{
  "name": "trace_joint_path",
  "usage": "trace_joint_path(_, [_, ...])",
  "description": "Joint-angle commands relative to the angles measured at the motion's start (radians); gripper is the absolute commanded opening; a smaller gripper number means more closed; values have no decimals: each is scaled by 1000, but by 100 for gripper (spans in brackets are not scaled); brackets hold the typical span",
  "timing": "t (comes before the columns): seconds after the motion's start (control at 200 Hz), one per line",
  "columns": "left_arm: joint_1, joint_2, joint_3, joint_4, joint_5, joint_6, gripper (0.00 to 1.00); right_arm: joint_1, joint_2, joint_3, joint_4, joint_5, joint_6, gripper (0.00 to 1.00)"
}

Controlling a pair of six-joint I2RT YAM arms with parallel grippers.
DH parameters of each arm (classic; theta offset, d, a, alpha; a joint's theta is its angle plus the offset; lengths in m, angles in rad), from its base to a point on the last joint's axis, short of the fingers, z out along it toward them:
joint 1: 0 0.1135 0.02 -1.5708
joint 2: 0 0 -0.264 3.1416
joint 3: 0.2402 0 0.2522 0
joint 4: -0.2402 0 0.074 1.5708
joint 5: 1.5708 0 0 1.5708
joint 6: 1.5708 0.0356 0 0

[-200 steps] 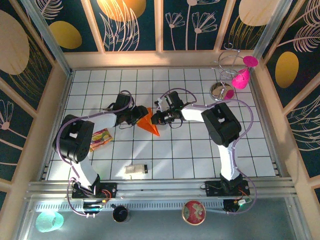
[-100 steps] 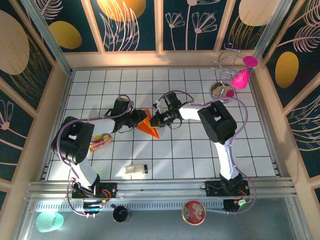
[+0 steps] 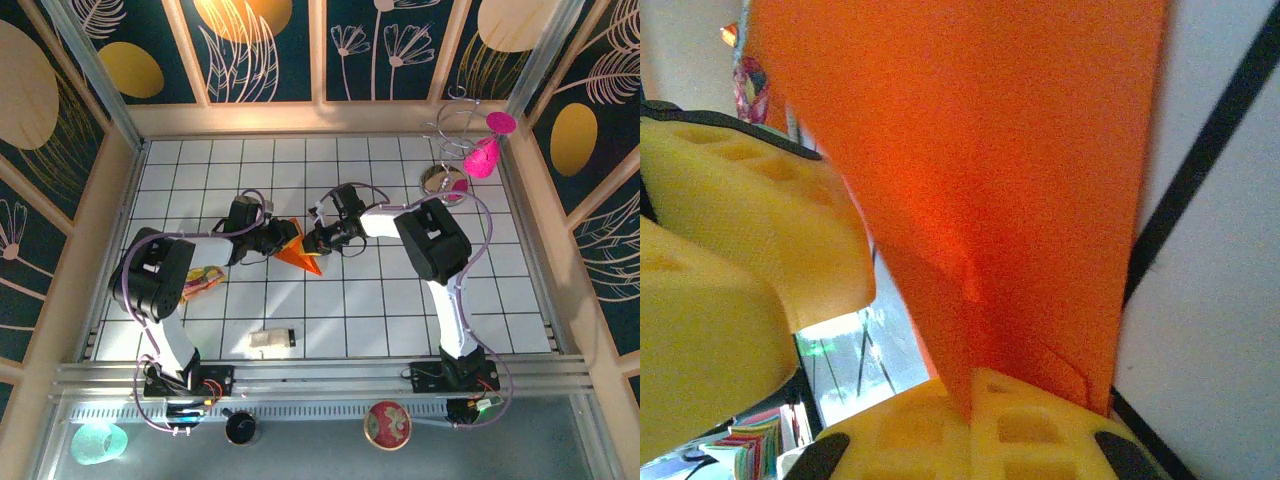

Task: Fold a paper plane with a square sheet of paper (pick it up from the middle)
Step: Fourth fold the wing at the center of the table.

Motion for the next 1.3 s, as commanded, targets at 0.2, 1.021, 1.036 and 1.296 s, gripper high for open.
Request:
trace_joint_path(0.2, [7,57,52,52,41,-12,24,-9,19,29,-40,-31,10,0])
trace_joint_path(1.021, [7,139,150,-108,-34,10,20,-23,-112,-78,-32,15,-7,27])
trace_joint_path(1.036, [7,139,151,-107,-35,10,20,-22,-114,-80,-33,15,-9,27])
trace_joint_path(1.296, [7,132,146,-107,-23,13,20,-23,-127,-110,-39,19,-20,25])
